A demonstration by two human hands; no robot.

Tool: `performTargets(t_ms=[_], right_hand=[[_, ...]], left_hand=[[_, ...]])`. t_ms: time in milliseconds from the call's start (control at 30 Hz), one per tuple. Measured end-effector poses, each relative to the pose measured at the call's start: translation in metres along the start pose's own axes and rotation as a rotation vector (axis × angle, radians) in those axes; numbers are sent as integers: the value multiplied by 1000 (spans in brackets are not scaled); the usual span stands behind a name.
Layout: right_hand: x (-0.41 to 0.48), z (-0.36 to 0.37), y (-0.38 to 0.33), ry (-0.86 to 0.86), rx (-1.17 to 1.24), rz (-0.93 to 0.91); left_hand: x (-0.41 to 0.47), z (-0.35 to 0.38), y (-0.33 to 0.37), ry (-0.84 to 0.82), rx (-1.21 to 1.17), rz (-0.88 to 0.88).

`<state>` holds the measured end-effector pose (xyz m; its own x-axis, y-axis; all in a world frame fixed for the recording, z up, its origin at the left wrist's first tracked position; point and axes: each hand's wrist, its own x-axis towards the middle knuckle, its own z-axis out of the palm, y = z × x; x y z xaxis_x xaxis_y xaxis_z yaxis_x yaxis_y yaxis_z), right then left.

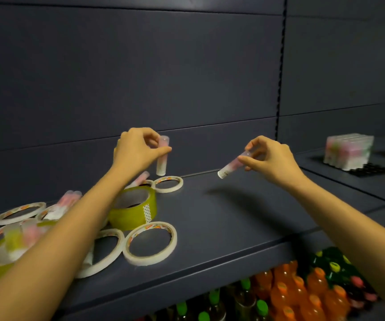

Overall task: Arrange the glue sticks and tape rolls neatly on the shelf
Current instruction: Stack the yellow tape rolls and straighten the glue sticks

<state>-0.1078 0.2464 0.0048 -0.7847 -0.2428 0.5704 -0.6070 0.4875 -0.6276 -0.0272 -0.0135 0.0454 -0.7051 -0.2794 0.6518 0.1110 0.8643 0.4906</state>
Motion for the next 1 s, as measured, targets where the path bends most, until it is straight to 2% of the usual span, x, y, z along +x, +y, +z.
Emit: performTargets(t_ms=[367, 733, 1000], right_hand=[[-21, -127, 86, 111, -114, 34], [-33, -262, 199, 148, -300, 13], [-17, -302, 262, 138, -335, 15]], left_hand=[[-11, 111, 136, -171, -305, 123], [-33, 248, 280, -260, -399, 142], [-15, 322, 339, -240, -315, 182]])
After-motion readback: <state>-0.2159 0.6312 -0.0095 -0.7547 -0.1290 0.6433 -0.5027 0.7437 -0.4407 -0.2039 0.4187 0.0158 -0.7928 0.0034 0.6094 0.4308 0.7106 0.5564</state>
